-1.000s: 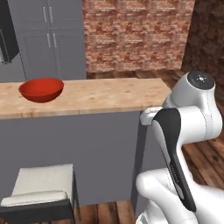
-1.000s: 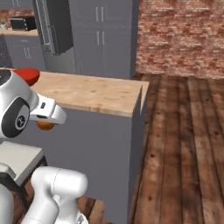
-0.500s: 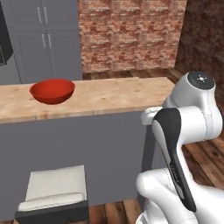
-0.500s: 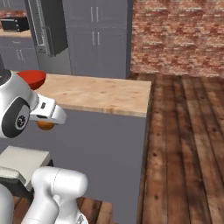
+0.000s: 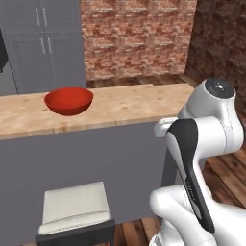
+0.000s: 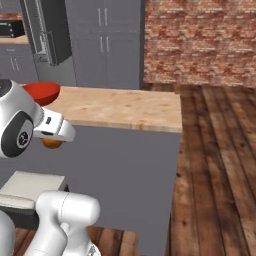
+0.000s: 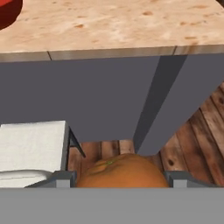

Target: Retrieve the tangerine and banana from the fridge and place them into the bowl on the dining table.

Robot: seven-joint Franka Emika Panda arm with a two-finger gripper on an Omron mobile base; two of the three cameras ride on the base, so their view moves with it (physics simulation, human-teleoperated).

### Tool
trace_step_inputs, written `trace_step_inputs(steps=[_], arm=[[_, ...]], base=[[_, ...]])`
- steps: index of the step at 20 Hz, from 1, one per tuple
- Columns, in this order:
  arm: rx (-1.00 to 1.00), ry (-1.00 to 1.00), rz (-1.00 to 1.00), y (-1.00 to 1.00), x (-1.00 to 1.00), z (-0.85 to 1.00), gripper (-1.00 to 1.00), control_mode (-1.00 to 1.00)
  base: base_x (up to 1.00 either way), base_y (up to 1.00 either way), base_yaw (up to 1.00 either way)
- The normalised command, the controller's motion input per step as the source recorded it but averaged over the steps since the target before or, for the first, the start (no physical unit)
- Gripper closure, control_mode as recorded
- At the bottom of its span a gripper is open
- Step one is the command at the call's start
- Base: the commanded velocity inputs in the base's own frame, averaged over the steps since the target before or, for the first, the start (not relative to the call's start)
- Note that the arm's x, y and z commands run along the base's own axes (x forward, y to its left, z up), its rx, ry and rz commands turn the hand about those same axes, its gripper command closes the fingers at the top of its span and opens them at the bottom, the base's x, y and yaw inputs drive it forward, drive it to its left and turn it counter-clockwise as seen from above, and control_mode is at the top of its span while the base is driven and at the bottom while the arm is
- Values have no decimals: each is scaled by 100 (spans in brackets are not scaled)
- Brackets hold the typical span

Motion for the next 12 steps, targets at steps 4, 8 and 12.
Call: trace_step_inputs(steps=[4,8,12], arm=[[0,0,0,0,0,0,100,100],[0,0,0,0,0,0,100,100],[0,0,0,0,0,0,100,100]], base=[[9,33,-10],[17,24,-6],[12,31,-5]])
